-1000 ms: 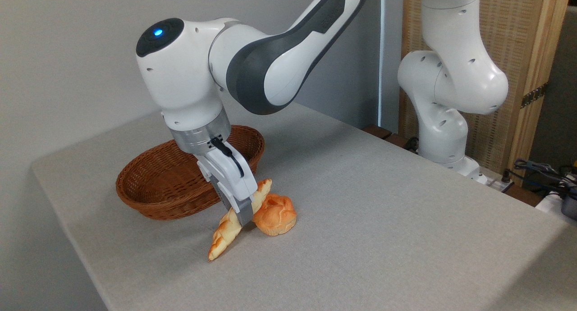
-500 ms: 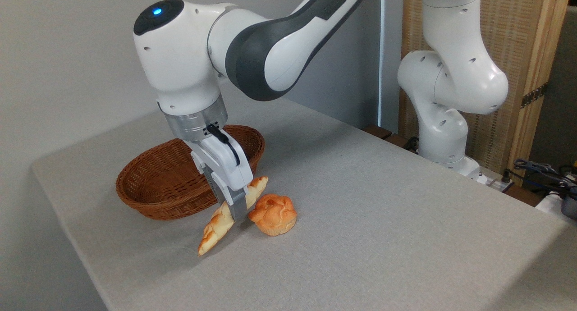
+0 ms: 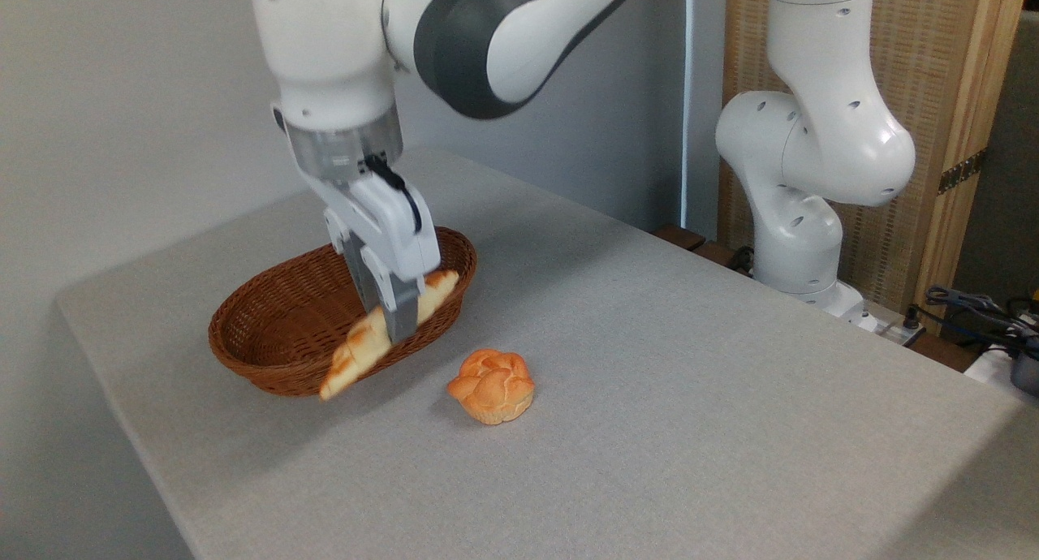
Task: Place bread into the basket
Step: 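Lift the bread roll and carry it over the wicker basket, then lower the bread roll into the basket and release it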
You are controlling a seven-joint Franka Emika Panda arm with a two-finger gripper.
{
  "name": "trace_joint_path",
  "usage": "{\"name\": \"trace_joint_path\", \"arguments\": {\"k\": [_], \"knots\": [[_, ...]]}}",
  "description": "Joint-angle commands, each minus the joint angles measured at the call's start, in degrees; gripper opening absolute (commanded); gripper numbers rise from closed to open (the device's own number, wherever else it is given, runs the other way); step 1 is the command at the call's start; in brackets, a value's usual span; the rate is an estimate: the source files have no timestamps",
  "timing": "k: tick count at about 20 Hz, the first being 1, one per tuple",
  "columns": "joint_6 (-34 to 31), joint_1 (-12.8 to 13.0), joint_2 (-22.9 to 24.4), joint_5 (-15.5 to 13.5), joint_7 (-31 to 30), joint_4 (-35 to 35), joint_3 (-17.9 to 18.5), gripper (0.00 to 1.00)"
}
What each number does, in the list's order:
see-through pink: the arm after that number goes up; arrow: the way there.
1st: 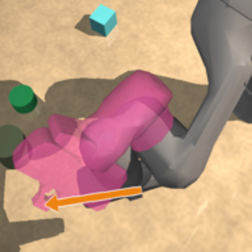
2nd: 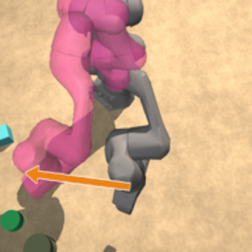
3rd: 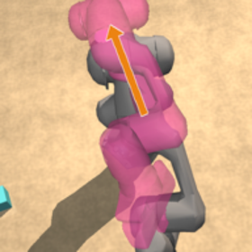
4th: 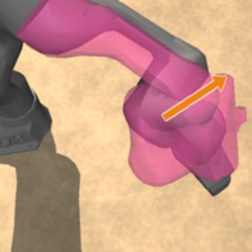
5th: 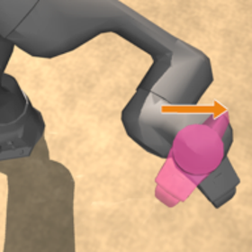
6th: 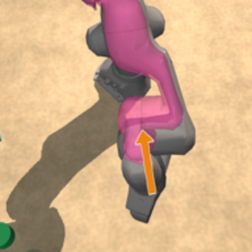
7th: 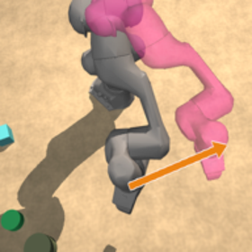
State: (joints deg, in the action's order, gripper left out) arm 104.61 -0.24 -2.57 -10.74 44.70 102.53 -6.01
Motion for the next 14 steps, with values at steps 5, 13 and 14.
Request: {"name": "trace_joint_path", "arguments": {"k": [5,13,14], "knots": [[-0.8,0.1,1.5,-1.7,-4.3,0.0,-6.8,0.45],[-0.5,0.1,0.7,-1.1,-5.9,0.0,-10.8,1.0],[-0.5,0.1,0.6,-1.0,-5.9,0.0,-10.8,1.0]]}}
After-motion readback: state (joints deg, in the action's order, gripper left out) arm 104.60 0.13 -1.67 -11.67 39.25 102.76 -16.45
